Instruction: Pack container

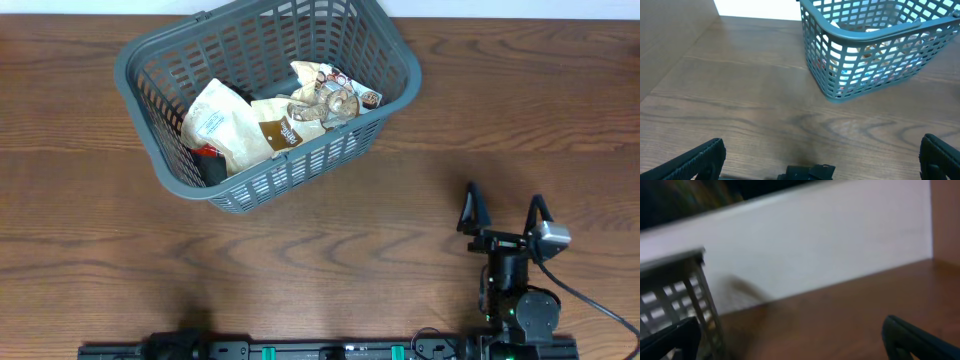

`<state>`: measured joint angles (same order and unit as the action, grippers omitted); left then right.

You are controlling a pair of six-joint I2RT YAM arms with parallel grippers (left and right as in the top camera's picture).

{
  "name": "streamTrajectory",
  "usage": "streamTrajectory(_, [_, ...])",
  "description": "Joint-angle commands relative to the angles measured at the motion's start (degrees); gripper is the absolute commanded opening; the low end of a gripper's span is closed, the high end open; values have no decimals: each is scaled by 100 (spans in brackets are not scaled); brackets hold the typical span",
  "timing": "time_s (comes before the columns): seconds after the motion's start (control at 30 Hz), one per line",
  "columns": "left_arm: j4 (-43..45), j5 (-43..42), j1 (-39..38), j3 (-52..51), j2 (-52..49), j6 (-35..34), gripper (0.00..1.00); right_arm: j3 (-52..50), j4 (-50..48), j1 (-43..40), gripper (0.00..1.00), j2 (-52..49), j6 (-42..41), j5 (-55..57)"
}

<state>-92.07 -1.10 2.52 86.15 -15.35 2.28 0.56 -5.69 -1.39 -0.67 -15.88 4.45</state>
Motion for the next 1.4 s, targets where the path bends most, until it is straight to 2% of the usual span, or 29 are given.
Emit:
streamTrajectory(0.0, [-179,-11,20,-15,42,-68,99,-26,468,-46,99,33,70,-46])
streamTrajectory(0.1, [-179,-13,20,-15,42,-68,99,-26,975,-46,99,28,120,-129])
streamTrajectory(1.13, [-188,-15,20,-15,42,-68,99,-24,975,-46,99,28,160,-151])
streamTrajectory(1.23, [-35,-109,20,-37,42,-70,99,-24,975,-46,99,28,160,-151])
streamTrajectory(1.37, [713,-330,-15,-398,42,-68,99,-24,975,-46,99,28,160,-151])
